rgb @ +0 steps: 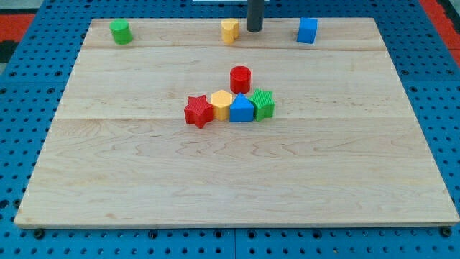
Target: Slide the blue triangle below the red star
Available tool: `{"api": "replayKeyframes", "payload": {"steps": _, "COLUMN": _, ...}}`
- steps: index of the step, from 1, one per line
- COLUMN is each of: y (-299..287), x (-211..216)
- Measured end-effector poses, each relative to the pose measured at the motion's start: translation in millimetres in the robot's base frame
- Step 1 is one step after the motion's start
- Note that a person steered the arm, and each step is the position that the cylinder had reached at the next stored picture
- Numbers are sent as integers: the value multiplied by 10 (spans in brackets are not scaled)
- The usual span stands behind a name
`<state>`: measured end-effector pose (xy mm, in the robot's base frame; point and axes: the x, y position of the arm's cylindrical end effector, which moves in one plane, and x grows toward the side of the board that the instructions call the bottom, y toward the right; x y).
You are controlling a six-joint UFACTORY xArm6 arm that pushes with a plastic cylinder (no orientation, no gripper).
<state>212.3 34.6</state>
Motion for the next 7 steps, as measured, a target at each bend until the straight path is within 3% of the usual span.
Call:
{"api": "replayKeyframes", "payload": {"steps": 1, "y": -208, "x": 49}}
{"api": "replayKeyframes", "payload": {"steps": 3, "y": 650, "x": 137}}
{"api": "replayKeyframes", "payload": {"steps": 7, "y": 327, "x": 81}}
